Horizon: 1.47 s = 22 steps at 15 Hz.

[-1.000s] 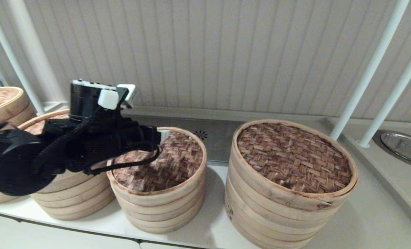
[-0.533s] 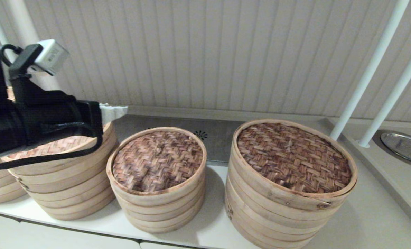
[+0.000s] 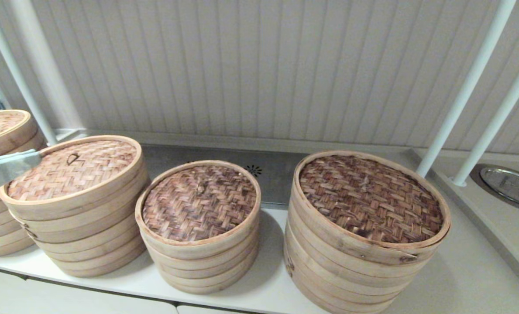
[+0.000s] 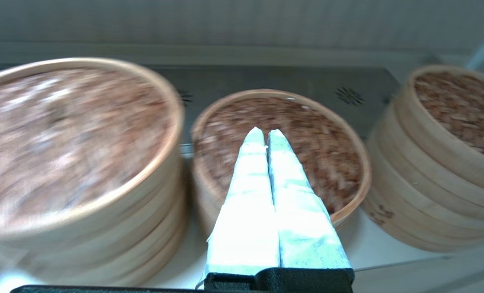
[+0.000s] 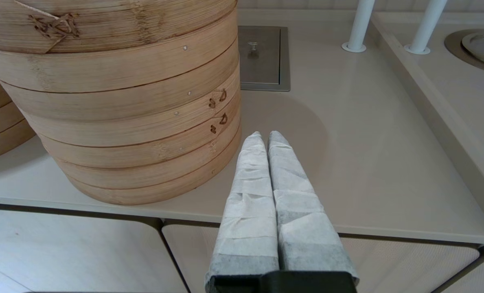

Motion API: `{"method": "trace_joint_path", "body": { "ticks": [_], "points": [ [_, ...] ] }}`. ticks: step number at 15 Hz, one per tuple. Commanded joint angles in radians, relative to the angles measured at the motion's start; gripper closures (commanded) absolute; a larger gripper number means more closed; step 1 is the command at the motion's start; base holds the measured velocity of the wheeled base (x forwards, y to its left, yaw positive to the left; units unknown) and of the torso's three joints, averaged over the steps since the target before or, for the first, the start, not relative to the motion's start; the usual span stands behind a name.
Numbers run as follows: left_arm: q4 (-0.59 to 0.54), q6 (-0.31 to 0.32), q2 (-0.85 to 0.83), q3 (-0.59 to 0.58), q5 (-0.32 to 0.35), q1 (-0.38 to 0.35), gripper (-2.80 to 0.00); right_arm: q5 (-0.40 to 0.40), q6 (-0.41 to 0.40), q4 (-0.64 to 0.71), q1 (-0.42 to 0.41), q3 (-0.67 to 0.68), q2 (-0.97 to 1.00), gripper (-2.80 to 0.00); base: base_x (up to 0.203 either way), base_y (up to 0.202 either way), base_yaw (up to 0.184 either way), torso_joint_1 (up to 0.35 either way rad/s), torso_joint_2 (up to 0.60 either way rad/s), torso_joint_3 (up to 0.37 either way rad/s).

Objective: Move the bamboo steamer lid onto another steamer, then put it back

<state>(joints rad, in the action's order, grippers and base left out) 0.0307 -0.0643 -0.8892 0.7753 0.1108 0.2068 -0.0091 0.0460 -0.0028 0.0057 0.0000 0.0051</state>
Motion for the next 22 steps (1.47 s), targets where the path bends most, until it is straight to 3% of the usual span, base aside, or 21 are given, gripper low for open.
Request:
{"method": "trace_joint_path", "body": {
  "ticks": [1, 7, 22],
  "points": [
    [-0.014, 0.000, 0.147, -0.050, 0.002, -0.041, 0.00, 0.000, 0.000, 0.000, 0.000, 0.003, 0.001, 0.00, 0.000, 0.000, 0.000, 0.000, 0.00, 0.000],
    [-0.043, 0.003, 0.407, -0.300, 0.016, -0.173, 0.00, 0.000, 0.000, 0.000, 0.000, 0.003, -0.001, 0.00, 0.000, 0.000, 0.000, 0.000, 0.00, 0.000],
    [-0.144, 0.036, 0.829, -0.622, 0.052, -0.209, 0.00, 0.000, 0.000, 0.000, 0.000, 0.003, -0.001, 0.00, 0.000, 0.000, 0.000, 0.000, 0.00, 0.000]
  ]
}}
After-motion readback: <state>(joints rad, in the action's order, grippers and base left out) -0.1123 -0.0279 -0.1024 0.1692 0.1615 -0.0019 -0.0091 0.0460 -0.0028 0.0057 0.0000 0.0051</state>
